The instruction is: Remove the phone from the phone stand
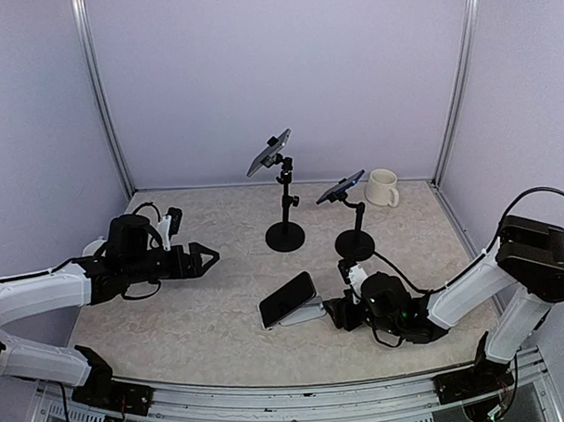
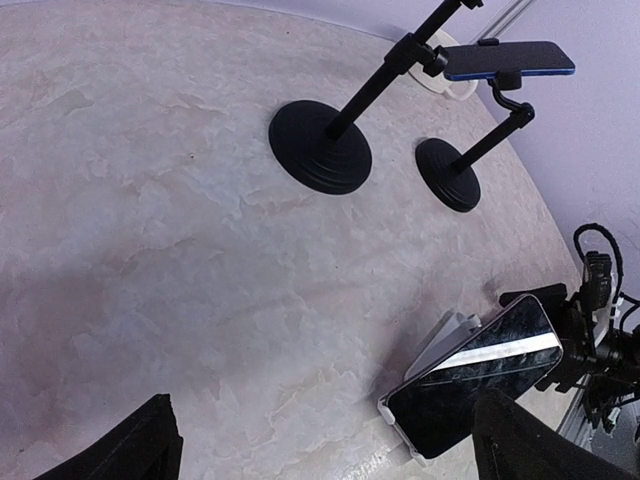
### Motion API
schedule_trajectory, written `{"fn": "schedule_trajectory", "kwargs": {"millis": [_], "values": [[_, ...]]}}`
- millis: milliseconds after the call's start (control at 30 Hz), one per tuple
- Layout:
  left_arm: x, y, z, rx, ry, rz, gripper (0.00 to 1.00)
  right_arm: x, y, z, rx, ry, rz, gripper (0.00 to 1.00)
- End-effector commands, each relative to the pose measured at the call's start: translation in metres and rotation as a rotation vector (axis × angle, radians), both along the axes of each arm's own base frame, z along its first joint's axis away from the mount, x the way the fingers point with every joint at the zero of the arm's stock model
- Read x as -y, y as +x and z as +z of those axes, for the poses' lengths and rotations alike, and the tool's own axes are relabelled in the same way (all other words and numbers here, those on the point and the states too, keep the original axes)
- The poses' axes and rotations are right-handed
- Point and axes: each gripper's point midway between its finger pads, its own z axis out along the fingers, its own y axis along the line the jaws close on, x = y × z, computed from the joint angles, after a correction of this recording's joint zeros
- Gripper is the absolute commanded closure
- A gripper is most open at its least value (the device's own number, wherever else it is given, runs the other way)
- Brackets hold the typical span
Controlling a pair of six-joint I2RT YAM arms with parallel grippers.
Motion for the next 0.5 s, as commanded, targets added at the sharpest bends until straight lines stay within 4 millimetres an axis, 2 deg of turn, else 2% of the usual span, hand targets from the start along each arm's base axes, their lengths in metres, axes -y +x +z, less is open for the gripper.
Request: {"fn": "schedule_trajectory", "kwargs": {"millis": [0,200,333,467], "values": [[0.005,-0.006,-0.002,0.011,0.001,-0.031,0.01,-0.015,0.007,0.009,0.037,0.051,0.098,0.35],[0.006,-0.015,0.0,0.026,0.01,-0.057,0.01,-0.022,0.014,0.009,0.015,0.096,0.161,0.39],[0.019,-0.027,0.002,0.057,0.027,-0.115,0.01,-0.031,0.012,0.01,0.0,0.116,0.225,0.42],[0.036,-0.041,0.004,0.098,0.029,-0.184,0.01,-0.031,0.006,0.018,-0.021,0.141,0.249,0.38]]}}
